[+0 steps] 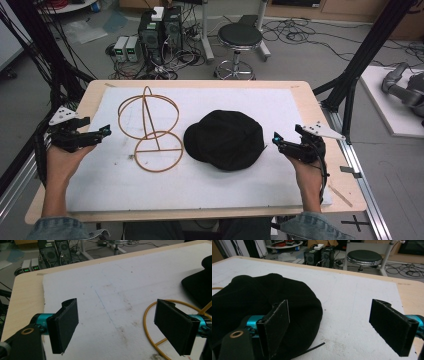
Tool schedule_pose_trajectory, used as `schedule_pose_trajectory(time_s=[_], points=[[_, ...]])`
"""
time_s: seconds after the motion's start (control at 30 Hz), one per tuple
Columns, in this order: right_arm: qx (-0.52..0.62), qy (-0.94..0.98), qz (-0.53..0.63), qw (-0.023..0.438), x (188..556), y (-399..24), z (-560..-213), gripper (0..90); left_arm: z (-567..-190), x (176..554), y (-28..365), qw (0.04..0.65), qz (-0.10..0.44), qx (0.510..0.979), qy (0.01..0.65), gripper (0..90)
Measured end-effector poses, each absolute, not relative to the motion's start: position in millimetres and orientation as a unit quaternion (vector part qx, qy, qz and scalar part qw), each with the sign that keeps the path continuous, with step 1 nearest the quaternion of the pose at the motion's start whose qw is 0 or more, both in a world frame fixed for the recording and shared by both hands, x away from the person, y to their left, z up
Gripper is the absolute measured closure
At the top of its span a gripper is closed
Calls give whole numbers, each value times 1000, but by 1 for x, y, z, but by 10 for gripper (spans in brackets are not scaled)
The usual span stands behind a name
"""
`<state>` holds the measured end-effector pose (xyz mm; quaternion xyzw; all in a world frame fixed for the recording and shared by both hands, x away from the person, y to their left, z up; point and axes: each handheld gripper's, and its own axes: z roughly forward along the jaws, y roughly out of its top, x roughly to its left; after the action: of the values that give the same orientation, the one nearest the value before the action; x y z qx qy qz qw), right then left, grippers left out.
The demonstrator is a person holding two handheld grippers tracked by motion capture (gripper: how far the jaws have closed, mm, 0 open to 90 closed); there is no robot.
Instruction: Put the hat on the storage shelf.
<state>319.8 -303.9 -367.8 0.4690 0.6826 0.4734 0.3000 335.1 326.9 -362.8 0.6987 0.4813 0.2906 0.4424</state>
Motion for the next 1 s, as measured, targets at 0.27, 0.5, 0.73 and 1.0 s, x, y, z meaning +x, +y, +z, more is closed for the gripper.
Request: schedule_pose_trajectory(time_s=[0.27, 0.5, 0.73, 1.0], points=[[464, 687, 473, 298, 321, -302, -368, 162, -362, 334, 330, 439, 292, 700, 482, 200], [462, 685, 476, 302, 321, -302, -367, 162, -363, 335, 329, 437, 293, 701, 481, 200], [462, 688, 475, 297, 321, -300, -368, 162, -362, 336, 327, 439, 289, 703, 479, 200], [446, 697, 481, 289, 327, -292, -370, 162, -365, 335, 326, 434, 285, 709, 477, 200]])
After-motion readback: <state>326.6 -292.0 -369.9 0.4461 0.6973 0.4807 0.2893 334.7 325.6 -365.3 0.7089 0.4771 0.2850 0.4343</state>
